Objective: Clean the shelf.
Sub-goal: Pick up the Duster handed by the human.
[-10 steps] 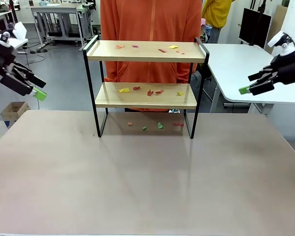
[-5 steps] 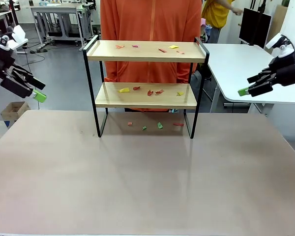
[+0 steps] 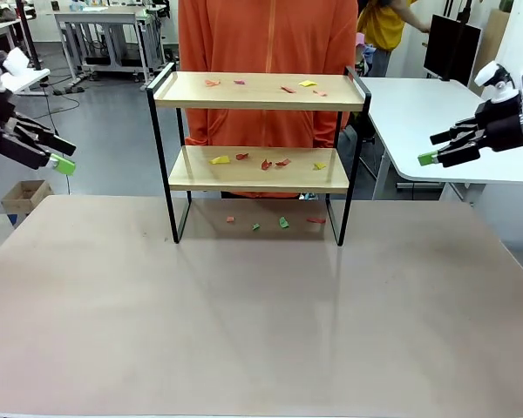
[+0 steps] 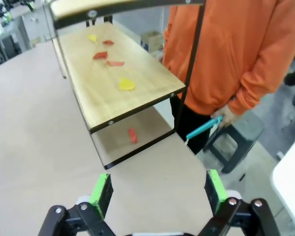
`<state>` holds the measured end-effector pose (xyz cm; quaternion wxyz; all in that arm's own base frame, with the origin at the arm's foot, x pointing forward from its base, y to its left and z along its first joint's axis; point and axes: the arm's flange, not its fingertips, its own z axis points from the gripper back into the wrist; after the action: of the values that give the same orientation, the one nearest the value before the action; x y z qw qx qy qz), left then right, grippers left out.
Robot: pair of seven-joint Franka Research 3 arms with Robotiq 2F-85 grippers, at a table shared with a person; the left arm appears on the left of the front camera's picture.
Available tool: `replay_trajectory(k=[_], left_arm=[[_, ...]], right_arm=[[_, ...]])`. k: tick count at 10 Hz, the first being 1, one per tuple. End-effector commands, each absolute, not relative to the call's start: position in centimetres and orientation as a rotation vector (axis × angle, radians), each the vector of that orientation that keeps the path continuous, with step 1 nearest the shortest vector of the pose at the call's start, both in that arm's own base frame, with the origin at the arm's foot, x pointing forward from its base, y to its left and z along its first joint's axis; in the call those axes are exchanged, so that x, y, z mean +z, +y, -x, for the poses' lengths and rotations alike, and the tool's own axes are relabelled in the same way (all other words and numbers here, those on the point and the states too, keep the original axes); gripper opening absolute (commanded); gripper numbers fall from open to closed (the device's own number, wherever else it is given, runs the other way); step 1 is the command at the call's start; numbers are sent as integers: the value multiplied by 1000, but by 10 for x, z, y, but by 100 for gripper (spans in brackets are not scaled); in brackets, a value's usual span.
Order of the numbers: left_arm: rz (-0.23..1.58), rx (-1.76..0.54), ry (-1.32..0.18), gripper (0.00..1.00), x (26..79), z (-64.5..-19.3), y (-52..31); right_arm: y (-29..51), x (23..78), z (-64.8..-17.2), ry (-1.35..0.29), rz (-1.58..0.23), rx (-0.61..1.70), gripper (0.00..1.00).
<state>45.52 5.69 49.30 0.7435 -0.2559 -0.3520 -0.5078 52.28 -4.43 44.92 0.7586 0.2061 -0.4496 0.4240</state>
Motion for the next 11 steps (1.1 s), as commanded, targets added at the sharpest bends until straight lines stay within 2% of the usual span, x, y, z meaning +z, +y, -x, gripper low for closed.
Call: replay_trajectory(k=[1, 5, 8, 11], left_arm=[[654, -1245, -825, 100, 478, -478, 85], [713, -1358, -1091, 100, 448, -503, 114], [814, -1388, -1185, 100, 431, -525, 124], [952, -1327, -1215, 100, 426, -537, 140]], right_arm=[[-67, 421, -553, -1060, -516, 954, 100], [-98, 376, -582, -1206, -682, 917, 100], [-117, 363, -592, -1201, -751, 876, 100], [-130, 360, -594, -1158, -793, 873, 100]])
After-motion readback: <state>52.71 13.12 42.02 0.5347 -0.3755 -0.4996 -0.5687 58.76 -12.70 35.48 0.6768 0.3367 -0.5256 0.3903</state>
